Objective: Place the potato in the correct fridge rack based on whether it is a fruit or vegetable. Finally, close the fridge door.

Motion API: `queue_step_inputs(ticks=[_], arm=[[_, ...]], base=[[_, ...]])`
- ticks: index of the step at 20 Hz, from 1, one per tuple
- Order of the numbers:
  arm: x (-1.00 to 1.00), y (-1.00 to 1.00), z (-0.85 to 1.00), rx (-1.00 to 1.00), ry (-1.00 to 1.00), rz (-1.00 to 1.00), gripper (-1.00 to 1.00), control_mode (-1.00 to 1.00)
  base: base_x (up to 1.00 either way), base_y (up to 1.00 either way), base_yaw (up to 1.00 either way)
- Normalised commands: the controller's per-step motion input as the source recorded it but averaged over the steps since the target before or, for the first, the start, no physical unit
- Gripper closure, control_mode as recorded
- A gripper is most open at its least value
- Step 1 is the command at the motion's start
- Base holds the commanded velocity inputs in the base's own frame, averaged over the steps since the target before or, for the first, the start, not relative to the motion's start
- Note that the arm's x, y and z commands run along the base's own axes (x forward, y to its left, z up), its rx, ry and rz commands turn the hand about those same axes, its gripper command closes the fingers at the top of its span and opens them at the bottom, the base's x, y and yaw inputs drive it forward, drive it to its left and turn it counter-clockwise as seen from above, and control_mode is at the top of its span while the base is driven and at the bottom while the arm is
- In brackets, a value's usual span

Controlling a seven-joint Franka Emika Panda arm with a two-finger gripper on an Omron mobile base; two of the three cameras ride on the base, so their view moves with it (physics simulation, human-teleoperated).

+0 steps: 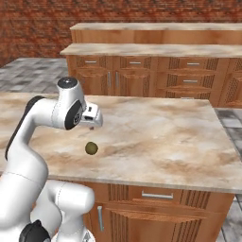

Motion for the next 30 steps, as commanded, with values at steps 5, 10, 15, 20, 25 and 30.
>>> queue_step_inputs(ticks=[5,10,15,20,25,30], arm=[[0.0,0.12,-0.37,-0.02,0.17,0.0,-1.0,-1.0],[0.04,0.05,-0.49,0.0,0.16,0.0,-1.0,-1.0],[0.18,0.0,-0.47,0.0,0.1,0.0,-1.0,-1.0],[0.2,0.0,-0.43,0.0,0.09,0.0,-1.0,-1.0],[0.2,0.0,-0.32,0.0,0.07,0.0,-1.0,-1.0],[0.18,0.0,-0.22,0.0,0.08,0.0,-1.0,-1.0]], base=[[0.0,0.0,0.0],[0.0,0.0,0.0],[0.0,0.0,0.0],[0.0,0.0,0.0],[0.0,0.0,0.0],[0.0,0.0,0.0]])
